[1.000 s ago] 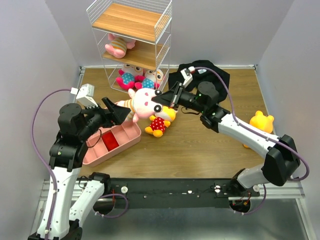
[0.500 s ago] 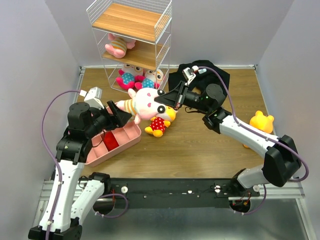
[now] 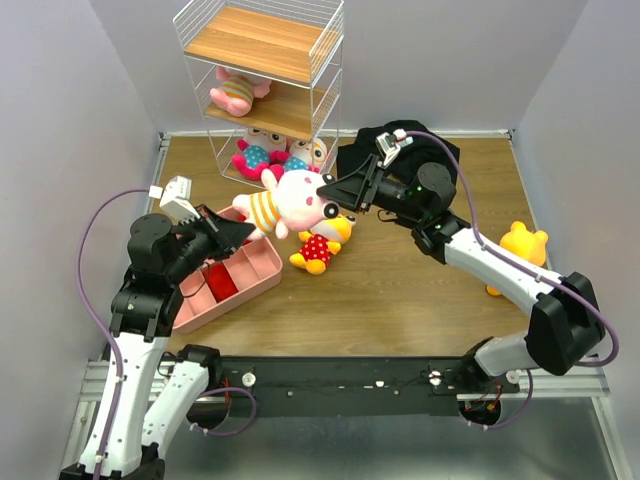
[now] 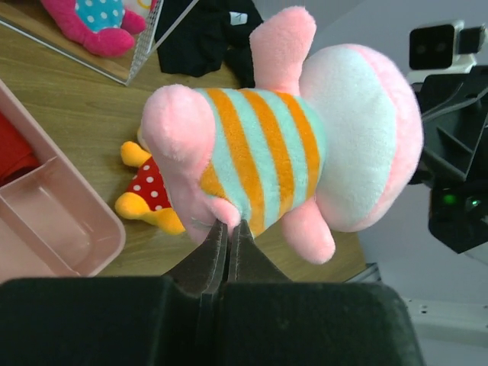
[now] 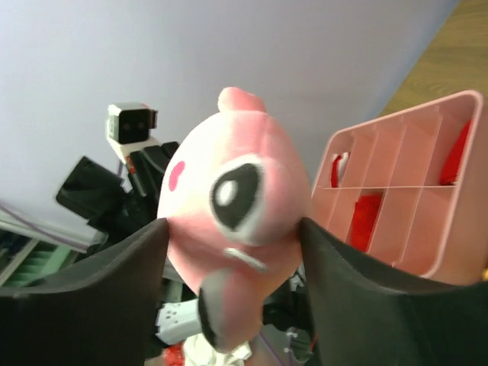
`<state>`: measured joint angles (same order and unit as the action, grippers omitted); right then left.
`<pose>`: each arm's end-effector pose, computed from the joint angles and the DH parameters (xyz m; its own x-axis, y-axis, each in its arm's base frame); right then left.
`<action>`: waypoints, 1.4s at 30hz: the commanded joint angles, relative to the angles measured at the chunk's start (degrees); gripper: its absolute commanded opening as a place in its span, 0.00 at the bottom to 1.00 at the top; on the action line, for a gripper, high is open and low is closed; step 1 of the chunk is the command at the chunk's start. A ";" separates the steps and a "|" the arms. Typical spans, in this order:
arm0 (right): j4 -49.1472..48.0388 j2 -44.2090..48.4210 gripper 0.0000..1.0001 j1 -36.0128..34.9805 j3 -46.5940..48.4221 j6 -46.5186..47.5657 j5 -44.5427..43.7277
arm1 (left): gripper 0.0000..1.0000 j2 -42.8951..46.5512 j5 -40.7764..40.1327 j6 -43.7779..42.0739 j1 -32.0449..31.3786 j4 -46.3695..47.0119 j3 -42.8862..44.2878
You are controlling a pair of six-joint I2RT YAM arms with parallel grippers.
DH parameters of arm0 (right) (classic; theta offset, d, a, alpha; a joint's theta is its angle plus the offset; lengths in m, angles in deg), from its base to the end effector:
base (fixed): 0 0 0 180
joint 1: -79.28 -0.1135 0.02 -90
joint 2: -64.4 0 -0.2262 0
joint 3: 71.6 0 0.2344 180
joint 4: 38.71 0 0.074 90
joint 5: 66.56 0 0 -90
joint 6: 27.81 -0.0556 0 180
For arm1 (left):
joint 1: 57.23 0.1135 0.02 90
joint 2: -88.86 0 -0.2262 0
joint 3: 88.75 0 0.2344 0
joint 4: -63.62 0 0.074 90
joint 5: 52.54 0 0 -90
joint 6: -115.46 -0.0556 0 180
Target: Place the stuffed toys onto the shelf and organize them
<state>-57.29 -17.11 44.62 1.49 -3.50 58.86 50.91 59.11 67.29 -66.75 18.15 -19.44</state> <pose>0.2580 0.2175 0.3239 -0.7903 0.3565 -0.4984 -0.5162 0.0510 0.8550 0.1580 -0.0473 0.3440 -0.5170 -0.5418 -0.6627 0.2171 0.6658 -0.7138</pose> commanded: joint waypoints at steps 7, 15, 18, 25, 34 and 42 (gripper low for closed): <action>24.25 14.09 1.00 1.43 -0.07 13.46 -11.50 | 0.00 0.25 -14.17 18.02 -0.15 6.88 -0.16; 38.76 29.55 1.00 1.43 -5.61 19.54 -27.58 | 0.00 -5.28 -26.73 25.06 -0.06 11.47 1.94; 39.82 35.27 1.00 1.43 -7.98 21.13 -30.22 | 0.00 -7.48 -26.84 26.20 -0.06 16.12 2.30; 42.20 42.84 1.00 1.52 -10.71 22.01 -32.08 | 0.00 -10.55 -29.56 28.93 -0.15 25.78 2.21; 43.78 46.00 1.00 1.52 -10.71 23.59 -33.49 | 0.00 -15.03 -29.56 27.88 -0.41 37.12 2.56; 43.78 46.97 1.00 1.61 -10.71 23.68 -33.92 | 0.00 -21.27 -29.91 27.87 -1.47 43.02 3.62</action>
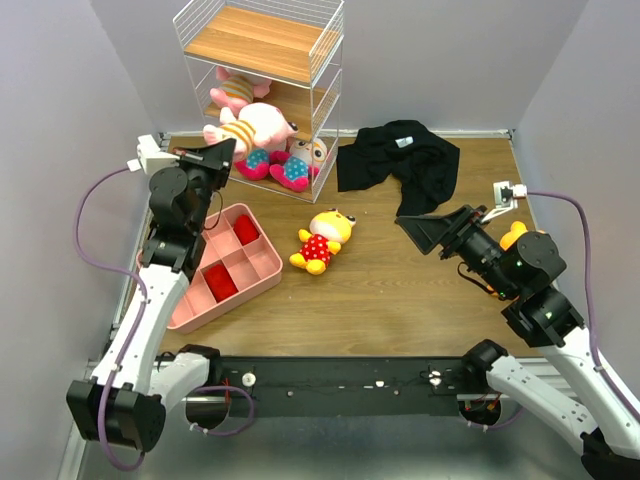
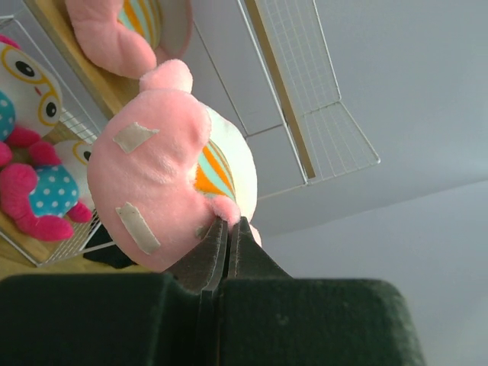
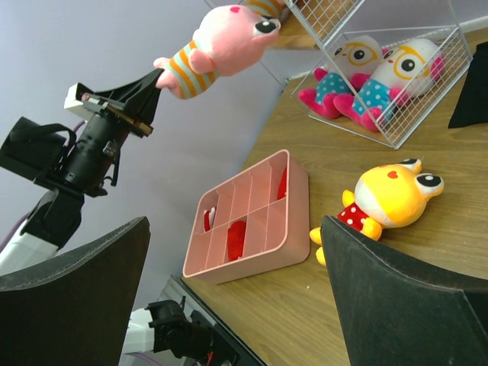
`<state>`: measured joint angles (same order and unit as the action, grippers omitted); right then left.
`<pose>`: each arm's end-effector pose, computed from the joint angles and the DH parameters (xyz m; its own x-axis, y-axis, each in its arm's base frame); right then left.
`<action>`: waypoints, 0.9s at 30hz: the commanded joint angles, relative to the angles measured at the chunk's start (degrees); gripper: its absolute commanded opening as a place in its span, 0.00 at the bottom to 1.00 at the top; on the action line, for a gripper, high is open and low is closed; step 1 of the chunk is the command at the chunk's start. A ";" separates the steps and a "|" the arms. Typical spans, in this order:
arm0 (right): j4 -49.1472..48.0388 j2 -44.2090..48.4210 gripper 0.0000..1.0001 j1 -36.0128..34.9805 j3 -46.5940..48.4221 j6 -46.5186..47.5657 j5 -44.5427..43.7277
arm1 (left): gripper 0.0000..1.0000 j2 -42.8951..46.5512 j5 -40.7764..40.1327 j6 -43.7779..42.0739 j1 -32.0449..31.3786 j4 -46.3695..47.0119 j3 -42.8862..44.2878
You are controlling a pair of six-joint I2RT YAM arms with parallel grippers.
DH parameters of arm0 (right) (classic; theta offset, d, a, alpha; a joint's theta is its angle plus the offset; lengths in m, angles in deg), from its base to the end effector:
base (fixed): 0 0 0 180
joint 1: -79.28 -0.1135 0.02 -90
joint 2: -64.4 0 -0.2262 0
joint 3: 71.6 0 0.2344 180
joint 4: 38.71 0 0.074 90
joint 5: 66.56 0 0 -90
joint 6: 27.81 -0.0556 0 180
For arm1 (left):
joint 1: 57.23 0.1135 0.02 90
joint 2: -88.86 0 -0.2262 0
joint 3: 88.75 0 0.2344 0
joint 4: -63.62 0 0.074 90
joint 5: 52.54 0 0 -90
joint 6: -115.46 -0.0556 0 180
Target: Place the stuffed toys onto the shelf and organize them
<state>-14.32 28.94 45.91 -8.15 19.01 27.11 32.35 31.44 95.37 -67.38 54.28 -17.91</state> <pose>0.1417 0.0976 0.3629 -0.3739 0.5714 -0.7305 -0.4751 0.5585 0.6800 0.2482 -0.0385 0.3714 -0.0386 -0.9419 -0.3336 0.1053 0.3282 -0.9387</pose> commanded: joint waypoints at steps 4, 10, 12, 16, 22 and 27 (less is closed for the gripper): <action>0.81 1.36 1.00 0.23 -1.33 1.60 -2.52 | 0.00 -7.20 -2.85 0.40 -1.97 12.68 2.00; 0.63 1.54 1.00 0.23 -2.12 1.87 -3.31 | 0.00 -12.73 -6.98 -0.83 -6.19 21.99 1.21; 0.19 1.54 1.00 0.23 -2.39 2.05 -3.31 | 0.00 -14.76 -7.43 -0.48 -7.24 24.46 1.03; 0.28 0.92 1.00 0.23 -2.30 2.75 -3.31 | 0.00 -18.89 -10.14 0.22 -8.65 30.78 -0.10; 1.34 1.10 1.00 0.23 -1.60 4.24 -5.24 | 0.00 -24.78 -11.21 1.11 -9.18 35.62 1.29; 1.60 1.80 1.00 0.23 -1.60 4.77 -5.68 | 0.00 -30.14 -9.36 -0.82 -9.27 38.88 4.81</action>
<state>-13.89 29.81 45.91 -9.75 22.16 23.96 5.79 22.93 96.53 -76.12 86.06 -17.08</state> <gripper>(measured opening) 0.998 0.014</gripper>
